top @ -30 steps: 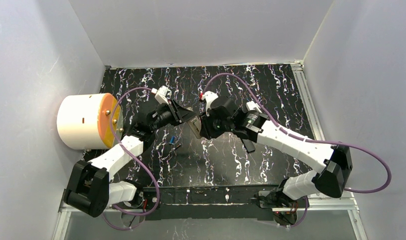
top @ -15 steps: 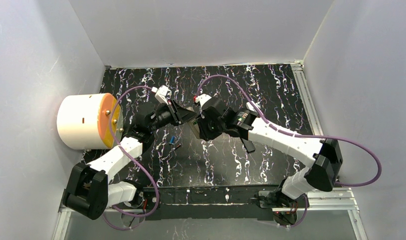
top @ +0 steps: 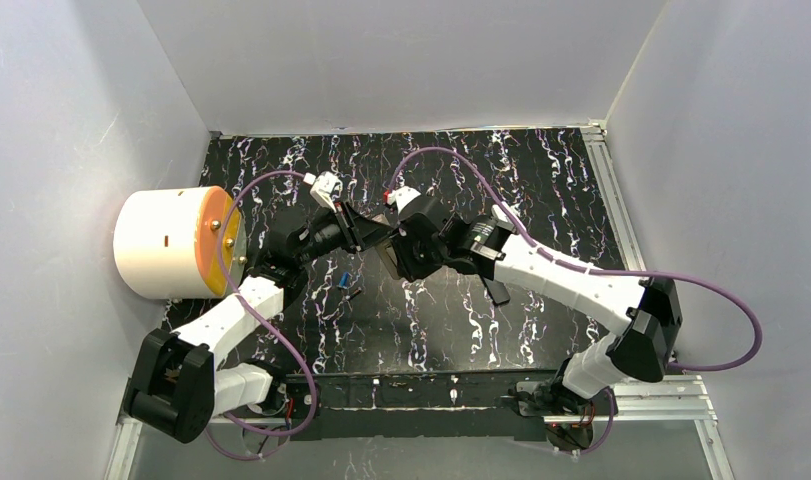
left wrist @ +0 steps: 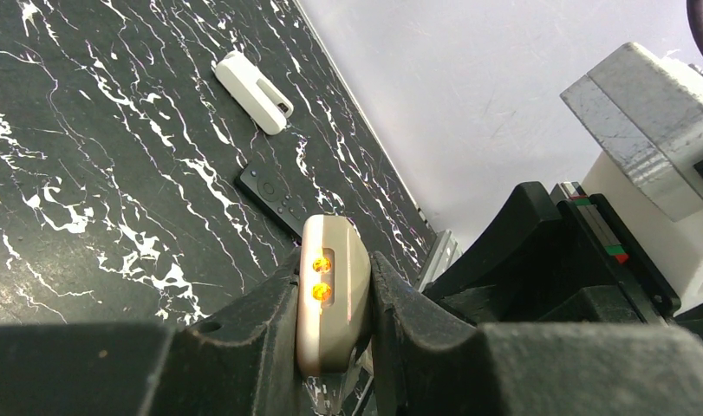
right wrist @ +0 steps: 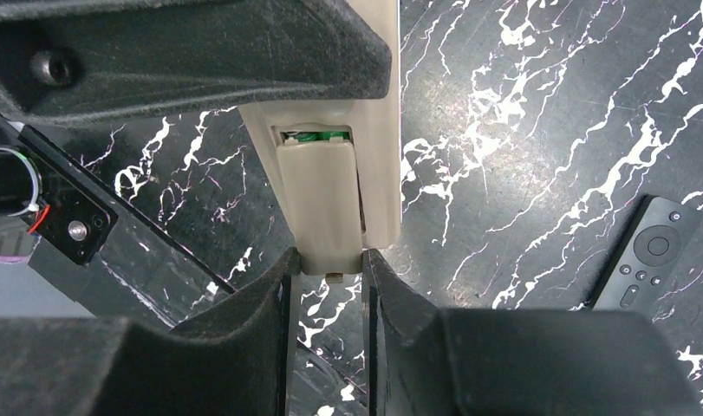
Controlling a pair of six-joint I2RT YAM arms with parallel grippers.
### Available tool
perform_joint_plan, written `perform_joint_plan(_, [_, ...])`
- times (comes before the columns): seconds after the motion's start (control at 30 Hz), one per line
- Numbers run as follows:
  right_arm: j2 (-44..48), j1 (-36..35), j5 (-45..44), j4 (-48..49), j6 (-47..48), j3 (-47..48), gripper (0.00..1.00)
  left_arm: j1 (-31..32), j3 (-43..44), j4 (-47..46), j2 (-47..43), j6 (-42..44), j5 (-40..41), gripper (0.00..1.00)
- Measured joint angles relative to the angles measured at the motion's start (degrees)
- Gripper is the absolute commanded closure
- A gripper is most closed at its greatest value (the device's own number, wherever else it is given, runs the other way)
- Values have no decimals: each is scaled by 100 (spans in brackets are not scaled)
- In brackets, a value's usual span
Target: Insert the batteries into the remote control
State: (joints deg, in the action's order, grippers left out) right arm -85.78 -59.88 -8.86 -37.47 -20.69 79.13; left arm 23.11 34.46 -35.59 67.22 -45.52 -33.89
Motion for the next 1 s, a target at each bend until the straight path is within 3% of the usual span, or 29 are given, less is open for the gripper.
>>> perform_joint_plan(1.0, [-385,-31,-188,-361,-127,369,75,66,0,46,90,9,72,100])
